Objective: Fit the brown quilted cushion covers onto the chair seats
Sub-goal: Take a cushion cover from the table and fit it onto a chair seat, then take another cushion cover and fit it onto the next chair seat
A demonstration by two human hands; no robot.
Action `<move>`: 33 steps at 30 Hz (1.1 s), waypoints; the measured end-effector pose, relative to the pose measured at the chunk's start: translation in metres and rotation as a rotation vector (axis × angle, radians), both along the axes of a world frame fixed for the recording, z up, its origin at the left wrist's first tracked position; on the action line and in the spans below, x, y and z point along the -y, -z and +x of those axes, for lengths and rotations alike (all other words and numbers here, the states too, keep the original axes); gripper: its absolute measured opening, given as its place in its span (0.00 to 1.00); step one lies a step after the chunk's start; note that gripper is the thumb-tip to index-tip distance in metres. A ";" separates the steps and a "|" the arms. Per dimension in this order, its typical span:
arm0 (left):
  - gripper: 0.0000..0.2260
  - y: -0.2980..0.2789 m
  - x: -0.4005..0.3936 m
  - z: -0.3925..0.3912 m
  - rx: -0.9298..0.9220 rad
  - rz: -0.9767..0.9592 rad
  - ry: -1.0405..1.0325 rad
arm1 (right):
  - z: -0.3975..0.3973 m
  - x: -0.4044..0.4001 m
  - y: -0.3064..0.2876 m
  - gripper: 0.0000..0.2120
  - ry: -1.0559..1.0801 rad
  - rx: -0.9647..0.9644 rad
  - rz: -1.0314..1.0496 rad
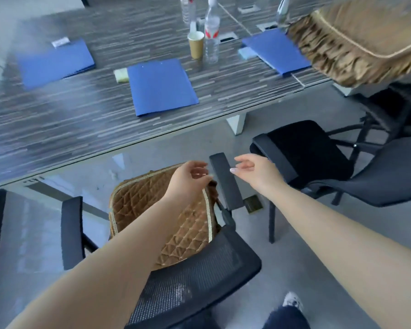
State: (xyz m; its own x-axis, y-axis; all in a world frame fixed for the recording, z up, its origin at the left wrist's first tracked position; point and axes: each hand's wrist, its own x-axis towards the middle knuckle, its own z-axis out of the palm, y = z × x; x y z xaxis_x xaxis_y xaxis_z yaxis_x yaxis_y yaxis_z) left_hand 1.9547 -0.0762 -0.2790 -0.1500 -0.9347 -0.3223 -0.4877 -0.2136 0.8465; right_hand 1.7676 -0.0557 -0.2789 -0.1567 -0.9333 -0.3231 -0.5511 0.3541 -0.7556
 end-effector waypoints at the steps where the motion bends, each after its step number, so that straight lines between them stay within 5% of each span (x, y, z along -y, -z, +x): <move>1: 0.14 -0.002 -0.007 -0.018 -0.007 -0.011 0.014 | -0.018 -0.009 -0.004 0.18 0.014 0.016 -0.015; 18: 0.13 -0.033 -0.098 -0.387 -0.199 0.033 0.043 | -0.397 -0.128 -0.040 0.13 0.225 0.100 -0.044; 33: 0.15 0.005 -0.007 -0.625 -0.209 0.101 0.125 | -0.621 -0.053 -0.010 0.13 0.319 0.095 -0.053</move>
State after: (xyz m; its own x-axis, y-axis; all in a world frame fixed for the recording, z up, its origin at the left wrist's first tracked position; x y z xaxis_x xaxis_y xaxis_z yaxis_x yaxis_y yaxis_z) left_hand 1.3299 -0.0694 -0.2842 -0.3355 -0.8694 -0.3628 -0.3329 -0.2509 0.9090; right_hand 1.1468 -0.0031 -0.2688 -0.4155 -0.8577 -0.3028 -0.3447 0.4565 -0.8202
